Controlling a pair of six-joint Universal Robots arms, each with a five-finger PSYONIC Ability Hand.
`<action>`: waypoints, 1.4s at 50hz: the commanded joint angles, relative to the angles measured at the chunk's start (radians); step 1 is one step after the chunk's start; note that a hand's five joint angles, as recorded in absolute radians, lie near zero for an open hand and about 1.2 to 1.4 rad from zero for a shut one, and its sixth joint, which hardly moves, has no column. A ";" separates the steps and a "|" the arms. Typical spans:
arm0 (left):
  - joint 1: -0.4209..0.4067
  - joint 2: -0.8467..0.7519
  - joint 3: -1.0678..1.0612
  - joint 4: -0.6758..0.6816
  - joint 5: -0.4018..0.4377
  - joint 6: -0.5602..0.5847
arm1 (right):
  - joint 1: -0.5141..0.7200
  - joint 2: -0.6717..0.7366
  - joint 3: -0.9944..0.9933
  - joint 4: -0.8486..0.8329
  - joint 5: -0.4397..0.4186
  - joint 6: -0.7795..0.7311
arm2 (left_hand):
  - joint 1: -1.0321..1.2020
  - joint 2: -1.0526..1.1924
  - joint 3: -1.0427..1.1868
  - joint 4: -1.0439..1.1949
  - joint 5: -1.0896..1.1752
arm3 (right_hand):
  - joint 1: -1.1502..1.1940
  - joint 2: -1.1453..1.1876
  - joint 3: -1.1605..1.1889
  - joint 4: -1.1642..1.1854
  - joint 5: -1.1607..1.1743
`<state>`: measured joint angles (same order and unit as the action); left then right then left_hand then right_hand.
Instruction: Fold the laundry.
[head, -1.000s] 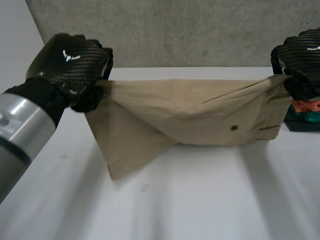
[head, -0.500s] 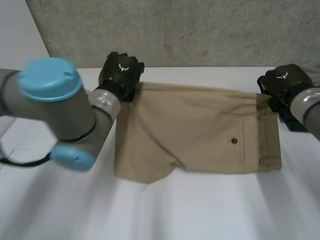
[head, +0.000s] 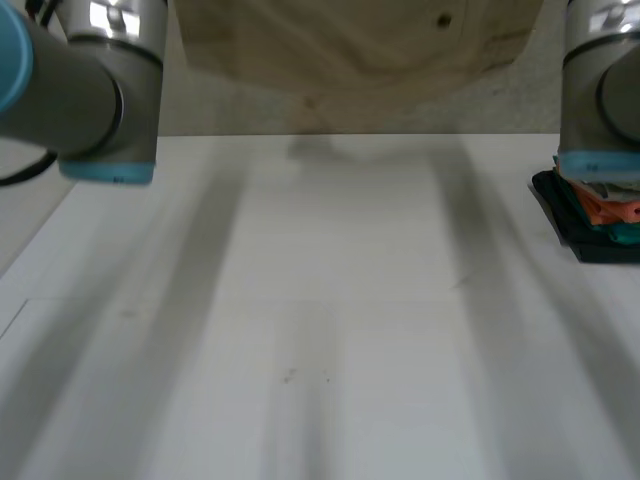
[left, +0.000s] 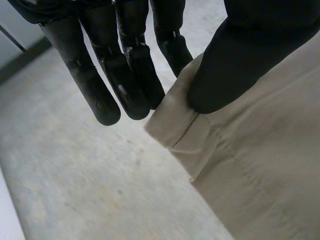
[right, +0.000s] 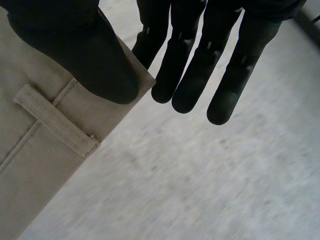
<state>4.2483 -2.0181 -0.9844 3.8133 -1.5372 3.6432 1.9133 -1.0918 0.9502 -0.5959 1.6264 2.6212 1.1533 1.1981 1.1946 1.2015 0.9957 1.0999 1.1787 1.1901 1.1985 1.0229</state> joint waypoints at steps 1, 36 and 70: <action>-0.014 0.045 -0.320 -0.043 -0.004 -0.003 | 0.003 0.056 0.145 0.090 -0.020 0.000 | 0.243 0.198 0.202 0.195 0.226 | 0.296 0.218 0.206 0.198 0.199; -0.442 0.421 -0.758 -1.318 -0.179 -0.003 | -0.152 -0.545 0.912 1.121 -0.262 -0.644 | 0.243 0.198 0.202 0.195 0.226 | 0.296 0.218 0.206 0.198 0.199; -0.074 -0.479 0.030 -0.182 -0.072 0.095 | -0.040 0.290 0.266 0.189 -0.086 -0.150 | -0.970 -1.015 -1.012 -1.018 -0.987 | -0.925 -1.004 -1.016 -1.024 -1.023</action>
<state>4.1940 -2.4831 -0.9411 3.5859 -1.6183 3.8610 1.8695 -0.8510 1.2479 -0.3701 1.5407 2.4291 0.4794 0.5595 0.5858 0.5785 0.4004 0.5515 0.5803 0.6034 0.6074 0.4422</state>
